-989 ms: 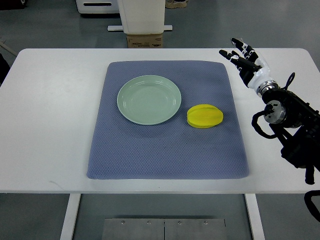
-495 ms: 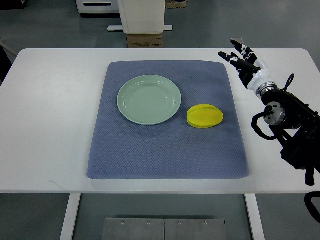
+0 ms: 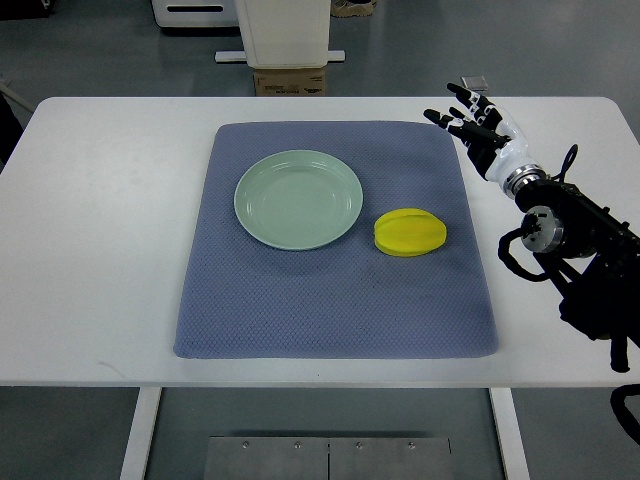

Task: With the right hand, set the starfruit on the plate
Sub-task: 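Reach the right hand over the yellow starfruit, fingers open, then close the right hand around the starfruit and lift it, then carry the starfruit over the green plate and lower it, then open the right hand to release the starfruit onto the plate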

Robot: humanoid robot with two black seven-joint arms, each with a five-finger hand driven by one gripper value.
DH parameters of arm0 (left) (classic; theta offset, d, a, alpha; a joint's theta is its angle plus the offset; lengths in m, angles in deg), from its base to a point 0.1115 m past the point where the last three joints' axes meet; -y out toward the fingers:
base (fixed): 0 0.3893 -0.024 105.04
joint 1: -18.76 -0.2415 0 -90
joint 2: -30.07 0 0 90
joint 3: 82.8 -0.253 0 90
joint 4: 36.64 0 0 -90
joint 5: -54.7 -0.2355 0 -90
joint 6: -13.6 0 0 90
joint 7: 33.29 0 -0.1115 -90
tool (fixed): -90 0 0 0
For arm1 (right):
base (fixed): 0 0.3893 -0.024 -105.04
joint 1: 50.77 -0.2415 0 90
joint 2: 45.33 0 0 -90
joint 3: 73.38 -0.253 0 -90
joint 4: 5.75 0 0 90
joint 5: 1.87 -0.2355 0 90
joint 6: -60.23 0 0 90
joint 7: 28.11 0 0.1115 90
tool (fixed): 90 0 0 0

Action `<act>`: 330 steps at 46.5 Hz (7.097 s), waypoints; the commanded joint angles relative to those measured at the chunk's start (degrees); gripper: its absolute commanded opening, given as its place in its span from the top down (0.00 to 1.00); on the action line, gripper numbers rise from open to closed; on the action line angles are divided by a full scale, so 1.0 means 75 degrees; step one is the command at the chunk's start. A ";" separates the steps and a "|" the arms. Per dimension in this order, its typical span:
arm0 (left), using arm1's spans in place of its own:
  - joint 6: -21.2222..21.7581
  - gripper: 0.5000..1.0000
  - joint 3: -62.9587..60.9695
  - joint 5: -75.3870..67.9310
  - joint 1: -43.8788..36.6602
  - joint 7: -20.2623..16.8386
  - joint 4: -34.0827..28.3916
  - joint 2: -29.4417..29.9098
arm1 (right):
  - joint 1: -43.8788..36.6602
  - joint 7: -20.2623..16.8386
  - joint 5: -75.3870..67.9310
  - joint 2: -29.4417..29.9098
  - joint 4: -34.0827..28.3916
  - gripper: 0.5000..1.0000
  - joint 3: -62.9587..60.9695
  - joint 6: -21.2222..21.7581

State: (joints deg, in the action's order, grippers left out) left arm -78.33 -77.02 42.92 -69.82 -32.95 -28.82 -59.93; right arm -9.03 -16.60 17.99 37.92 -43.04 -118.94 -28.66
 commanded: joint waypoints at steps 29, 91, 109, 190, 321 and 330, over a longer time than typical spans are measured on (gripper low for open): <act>-0.0001 0.00 0.0003 0.0000 -0.0002 0.0001 0.0000 0.0000 | -0.0737 0.0421 0.1404 -0.1854 -0.2293 0.01 0.3308 0.0004; -0.0001 0.00 0.0003 0.0000 -0.0002 0.0001 0.0000 0.0000 | -0.1651 -0.0293 0.4242 -0.2885 -0.3595 0.03 0.5805 0.0285; -0.0001 0.00 -0.0009 0.0000 -0.0002 0.0001 0.0000 0.0000 | -0.1581 -0.0504 0.4230 -0.2557 -0.3442 0.06 0.5805 0.0110; -0.0001 0.00 0.0003 0.0000 -0.0002 0.0001 0.0000 0.0000 | -0.2963 -0.0516 0.3328 -0.1152 -0.1955 1.00 0.5758 -0.0348; -0.0001 0.00 0.0003 0.0000 -0.0014 0.0001 0.0000 0.0000 | -0.2624 -0.0704 0.1945 -0.0400 -0.1216 0.00 0.5243 -0.0301; -0.0001 0.00 0.0003 0.0000 -0.0014 0.0001 0.0000 0.0000 | -0.2179 -0.0727 0.1746 -0.0846 -0.1181 0.00 0.4189 -0.0313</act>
State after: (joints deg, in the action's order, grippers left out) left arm -78.34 -77.01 42.93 -69.83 -32.95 -28.82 -59.93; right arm -27.00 -21.88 31.35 32.18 -51.92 -84.55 -31.00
